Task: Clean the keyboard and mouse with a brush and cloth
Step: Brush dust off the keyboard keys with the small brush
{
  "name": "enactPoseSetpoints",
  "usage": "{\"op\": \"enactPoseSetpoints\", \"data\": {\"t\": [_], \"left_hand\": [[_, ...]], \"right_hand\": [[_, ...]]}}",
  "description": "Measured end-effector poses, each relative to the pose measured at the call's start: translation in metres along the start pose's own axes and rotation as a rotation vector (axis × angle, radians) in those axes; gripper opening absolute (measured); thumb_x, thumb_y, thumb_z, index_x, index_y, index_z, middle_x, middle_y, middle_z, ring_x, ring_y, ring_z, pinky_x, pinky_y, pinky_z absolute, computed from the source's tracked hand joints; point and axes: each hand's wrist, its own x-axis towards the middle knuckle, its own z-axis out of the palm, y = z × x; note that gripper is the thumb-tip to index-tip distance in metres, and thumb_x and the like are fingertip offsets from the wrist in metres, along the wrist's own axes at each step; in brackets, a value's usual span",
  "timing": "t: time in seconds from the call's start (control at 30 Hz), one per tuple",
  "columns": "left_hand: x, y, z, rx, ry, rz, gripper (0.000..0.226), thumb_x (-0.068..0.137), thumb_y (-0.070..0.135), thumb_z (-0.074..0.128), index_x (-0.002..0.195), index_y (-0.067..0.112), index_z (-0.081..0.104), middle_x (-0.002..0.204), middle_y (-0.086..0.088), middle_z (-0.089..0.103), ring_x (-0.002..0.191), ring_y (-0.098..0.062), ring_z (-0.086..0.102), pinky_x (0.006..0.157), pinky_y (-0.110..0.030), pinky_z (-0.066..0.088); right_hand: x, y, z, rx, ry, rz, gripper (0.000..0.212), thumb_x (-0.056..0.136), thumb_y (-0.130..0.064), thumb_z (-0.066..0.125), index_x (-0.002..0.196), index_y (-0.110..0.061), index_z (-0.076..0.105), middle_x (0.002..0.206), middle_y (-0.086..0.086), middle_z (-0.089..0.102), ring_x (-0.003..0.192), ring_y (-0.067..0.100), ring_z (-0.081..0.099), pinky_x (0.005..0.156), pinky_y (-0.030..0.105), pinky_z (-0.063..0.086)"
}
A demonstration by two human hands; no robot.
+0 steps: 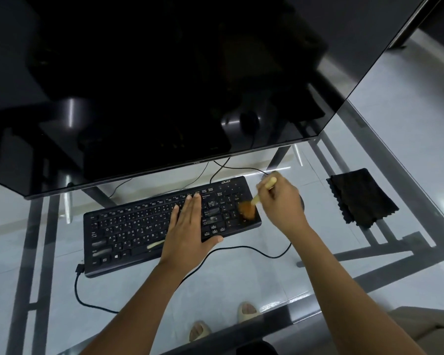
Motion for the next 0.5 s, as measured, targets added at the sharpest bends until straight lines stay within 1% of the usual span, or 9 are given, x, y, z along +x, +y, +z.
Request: {"op": "enactPoseSetpoints", "data": {"t": [0.07, 0.13, 0.17, 0.2, 0.27, 0.33, 0.4, 0.47, 0.5], "left_hand": [[0.0, 0.0, 0.0, 0.007, -0.004, 0.006, 0.107, 0.082, 0.071, 0.049, 0.153, 0.012, -0.005, 0.162, -0.002, 0.007, 0.148, -0.011, -0.006, 0.12, -0.037, -0.005], [0.0, -0.001, 0.0, 0.014, -0.005, 0.007, 0.106, 0.082, 0.071, 0.048, 0.153, 0.012, -0.004, 0.162, -0.002, 0.007, 0.148, -0.011, -0.006, 0.12, -0.037, -0.005], [0.0, -0.002, 0.0, 0.013, -0.004, 0.005, 0.106, 0.082, 0.071, 0.048, 0.153, 0.012, -0.004, 0.162, -0.002, 0.007, 0.148, -0.011, -0.006, 0.12, -0.037, -0.005], [0.0, -0.002, -0.001, 0.01, -0.007, 0.003, 0.106, 0.082, 0.071, 0.048, 0.153, 0.012, -0.004, 0.162, -0.002, 0.007, 0.148, -0.011, -0.006, 0.12, -0.037, -0.005], [0.0, -0.001, -0.001, 0.008, -0.016, 0.002, 0.106, 0.082, 0.071, 0.047, 0.153, 0.012, -0.006, 0.162, -0.002, 0.006, 0.148, -0.01, -0.008, 0.12, -0.036, -0.006], [0.0, 0.0, -0.001, 0.009, -0.015, 0.002, 0.106, 0.082, 0.072, 0.046, 0.152, 0.013, -0.007, 0.162, -0.001, 0.004, 0.147, -0.01, -0.009, 0.12, -0.036, -0.007], [0.0, 0.0, 0.0, 0.013, -0.012, -0.003, 0.106, 0.082, 0.072, 0.046, 0.152, 0.013, -0.007, 0.162, -0.002, 0.004, 0.147, -0.01, -0.009, 0.119, -0.035, -0.008], [0.0, 0.0, 0.001, 0.011, -0.005, -0.007, 0.106, 0.082, 0.072, 0.046, 0.153, 0.013, -0.006, 0.162, -0.002, 0.005, 0.148, -0.01, -0.008, 0.119, -0.034, -0.009], [0.0, 0.0, 0.001, 0.007, -0.006, -0.009, 0.105, 0.082, 0.072, 0.046, 0.153, 0.013, -0.006, 0.162, -0.001, 0.006, 0.148, -0.01, -0.008, 0.119, -0.034, -0.009]], "right_hand": [[0.003, 0.001, -0.001, 0.107, 0.07, 0.006, 0.011, 0.094, -0.022, 0.056, 0.09, -0.013, 0.056, 0.069, 0.0, 0.062, 0.057, 0.012, 0.057, 0.053, 0.018, 0.047], [0.005, -0.007, -0.001, 0.191, -0.08, 0.016, 0.011, 0.094, -0.02, 0.057, 0.09, -0.01, 0.058, 0.07, 0.004, 0.068, 0.061, 0.016, 0.065, 0.058, 0.019, 0.054], [0.005, -0.009, 0.001, 0.163, -0.151, -0.003, 0.012, 0.094, -0.019, 0.056, 0.09, -0.008, 0.058, 0.069, 0.005, 0.068, 0.061, 0.015, 0.066, 0.061, 0.022, 0.056], [0.007, -0.009, 0.003, 0.098, -0.142, -0.035, 0.013, 0.094, -0.019, 0.055, 0.089, -0.007, 0.058, 0.069, 0.003, 0.066, 0.058, 0.012, 0.063, 0.059, 0.021, 0.054], [0.013, -0.009, 0.002, 0.038, 0.039, -0.075, 0.011, 0.095, -0.015, 0.053, 0.088, -0.009, 0.058, 0.078, 0.001, 0.063, 0.059, 0.004, 0.056, 0.056, 0.016, 0.044], [0.019, -0.008, 0.0, 0.157, 0.115, -0.05, 0.008, 0.095, -0.011, 0.054, 0.09, -0.01, 0.059, 0.086, 0.004, 0.064, 0.066, 0.008, 0.06, 0.061, 0.015, 0.048], [0.019, -0.01, 0.002, 0.284, -0.001, -0.005, 0.008, 0.095, -0.011, 0.054, 0.092, -0.007, 0.06, 0.081, 0.006, 0.067, 0.065, 0.014, 0.066, 0.065, 0.024, 0.057], [0.017, -0.01, 0.008, 0.193, -0.08, -0.014, 0.008, 0.095, -0.012, 0.055, 0.092, -0.006, 0.059, 0.076, 0.003, 0.066, 0.063, 0.009, 0.065, 0.063, 0.019, 0.055], [0.018, -0.01, 0.01, 0.141, -0.034, -0.026, 0.007, 0.095, -0.013, 0.055, 0.092, -0.008, 0.059, 0.078, 0.001, 0.065, 0.065, 0.008, 0.063, 0.061, 0.015, 0.051]]}}
